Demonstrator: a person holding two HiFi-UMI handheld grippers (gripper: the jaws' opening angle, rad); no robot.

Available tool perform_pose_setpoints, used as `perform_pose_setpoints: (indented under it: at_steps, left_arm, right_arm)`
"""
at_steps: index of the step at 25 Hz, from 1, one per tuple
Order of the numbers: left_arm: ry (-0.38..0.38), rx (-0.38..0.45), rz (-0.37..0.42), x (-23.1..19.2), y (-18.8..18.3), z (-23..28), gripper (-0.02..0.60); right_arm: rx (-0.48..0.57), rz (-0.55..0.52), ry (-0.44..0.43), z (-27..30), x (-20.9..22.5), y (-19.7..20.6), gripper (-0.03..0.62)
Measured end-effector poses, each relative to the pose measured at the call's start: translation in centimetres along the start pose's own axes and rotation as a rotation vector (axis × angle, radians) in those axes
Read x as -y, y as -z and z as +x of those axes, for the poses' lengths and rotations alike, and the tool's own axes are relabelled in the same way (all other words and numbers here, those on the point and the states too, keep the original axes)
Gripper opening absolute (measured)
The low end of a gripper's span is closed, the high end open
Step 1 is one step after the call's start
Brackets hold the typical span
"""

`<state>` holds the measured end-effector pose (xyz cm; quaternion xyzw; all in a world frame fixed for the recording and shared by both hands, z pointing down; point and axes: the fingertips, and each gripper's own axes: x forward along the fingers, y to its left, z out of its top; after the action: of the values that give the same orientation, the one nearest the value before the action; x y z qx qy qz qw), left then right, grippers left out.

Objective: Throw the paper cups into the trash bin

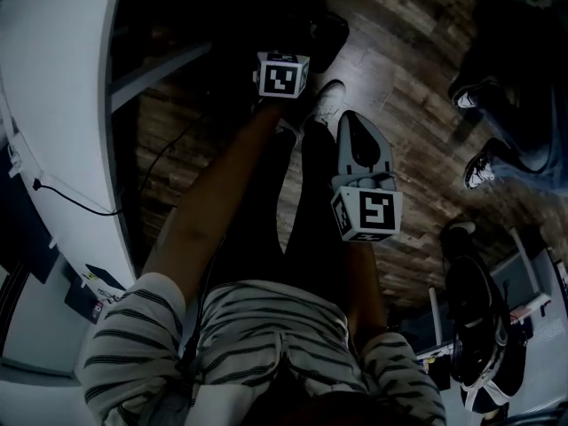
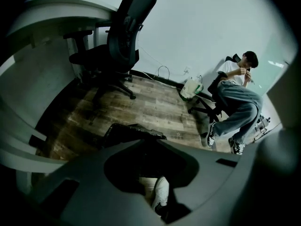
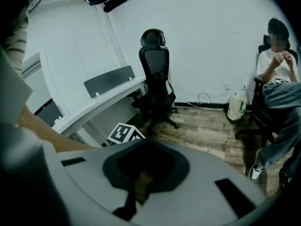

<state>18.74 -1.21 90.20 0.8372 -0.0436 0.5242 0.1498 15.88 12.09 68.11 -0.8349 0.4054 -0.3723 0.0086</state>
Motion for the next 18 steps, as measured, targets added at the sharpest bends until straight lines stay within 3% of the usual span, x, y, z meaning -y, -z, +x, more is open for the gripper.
perform_pose_setpoints:
  at_steps: [7, 18]
  left_arm:
    - [0.017, 0.09, -0.007, 1.8, -3.1, -3.0, 0.048]
    - [0.014, 0.154, -0.019, 2.6, -5.9, -8.4, 0.025]
  right_arm:
    - [0.019, -0.031, -0.005, -1.0, -0.3, -2.1, 0.011]
    - [0.058, -0.084, -0.005, -2.8, -1.0, -5.7, 0.011]
